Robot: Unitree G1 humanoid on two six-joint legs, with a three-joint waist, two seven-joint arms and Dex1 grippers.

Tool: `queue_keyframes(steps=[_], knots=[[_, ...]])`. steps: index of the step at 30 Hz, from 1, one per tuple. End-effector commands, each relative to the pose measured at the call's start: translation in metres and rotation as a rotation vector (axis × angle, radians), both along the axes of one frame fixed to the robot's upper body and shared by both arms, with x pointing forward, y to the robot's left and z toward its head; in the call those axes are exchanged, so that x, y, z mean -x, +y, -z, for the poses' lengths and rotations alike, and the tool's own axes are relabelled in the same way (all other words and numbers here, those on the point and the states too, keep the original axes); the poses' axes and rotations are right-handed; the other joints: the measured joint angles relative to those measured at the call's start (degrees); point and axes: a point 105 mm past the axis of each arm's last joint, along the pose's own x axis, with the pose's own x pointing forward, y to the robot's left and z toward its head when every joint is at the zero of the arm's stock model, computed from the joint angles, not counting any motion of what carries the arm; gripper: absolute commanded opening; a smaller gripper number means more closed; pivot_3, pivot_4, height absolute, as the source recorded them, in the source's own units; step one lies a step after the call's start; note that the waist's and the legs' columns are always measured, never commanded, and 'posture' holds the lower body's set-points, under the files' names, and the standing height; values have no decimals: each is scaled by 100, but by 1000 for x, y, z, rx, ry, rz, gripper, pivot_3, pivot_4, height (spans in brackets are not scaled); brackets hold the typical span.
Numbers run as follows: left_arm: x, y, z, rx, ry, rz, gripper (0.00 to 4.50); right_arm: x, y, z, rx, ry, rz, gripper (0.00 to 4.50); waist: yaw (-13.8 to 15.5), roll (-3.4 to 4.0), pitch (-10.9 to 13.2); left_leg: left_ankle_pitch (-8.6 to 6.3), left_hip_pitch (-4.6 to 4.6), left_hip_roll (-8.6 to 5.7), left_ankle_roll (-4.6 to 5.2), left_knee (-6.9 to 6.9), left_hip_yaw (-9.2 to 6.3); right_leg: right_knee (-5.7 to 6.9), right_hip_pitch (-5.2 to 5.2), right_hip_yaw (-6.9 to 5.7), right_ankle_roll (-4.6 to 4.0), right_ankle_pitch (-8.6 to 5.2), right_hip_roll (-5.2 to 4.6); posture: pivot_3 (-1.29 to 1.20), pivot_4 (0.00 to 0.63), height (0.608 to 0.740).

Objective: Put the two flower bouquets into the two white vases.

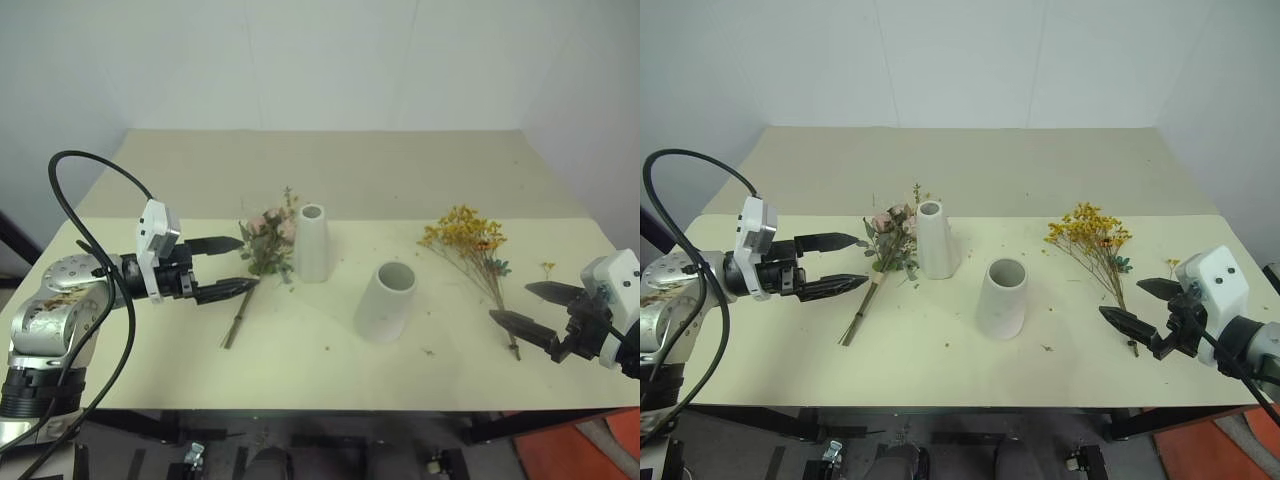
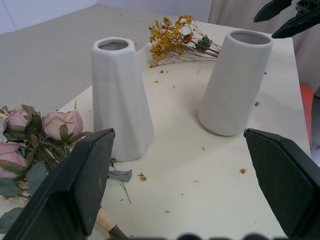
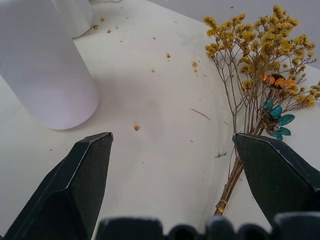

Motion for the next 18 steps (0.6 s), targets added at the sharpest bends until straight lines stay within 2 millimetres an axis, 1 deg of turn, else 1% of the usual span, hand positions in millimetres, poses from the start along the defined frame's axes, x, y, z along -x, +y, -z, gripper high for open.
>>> queue_keyframes(steps=[1,11,18], knots=[[1,-2,-11,-8,-45,18,4500,0,0,-9,28,-40,2,4476,-1,0,0,0,0,0,0,0,0,0,0,0,0,0,0,0,150,740],[1,-2,-12,-6,-50,17,4500,-2,0,-10,29,-45,7,4476,0,0,0,0,0,0,0,0,0,0,0,0,0,0,0,0,150,740],[1,-8,-16,-5,-68,38,4500,-6,-2,-9,35,-43,27,4476,0,0,0,0,0,0,0,0,0,1,0,0,0,0,0,0,150,740]])
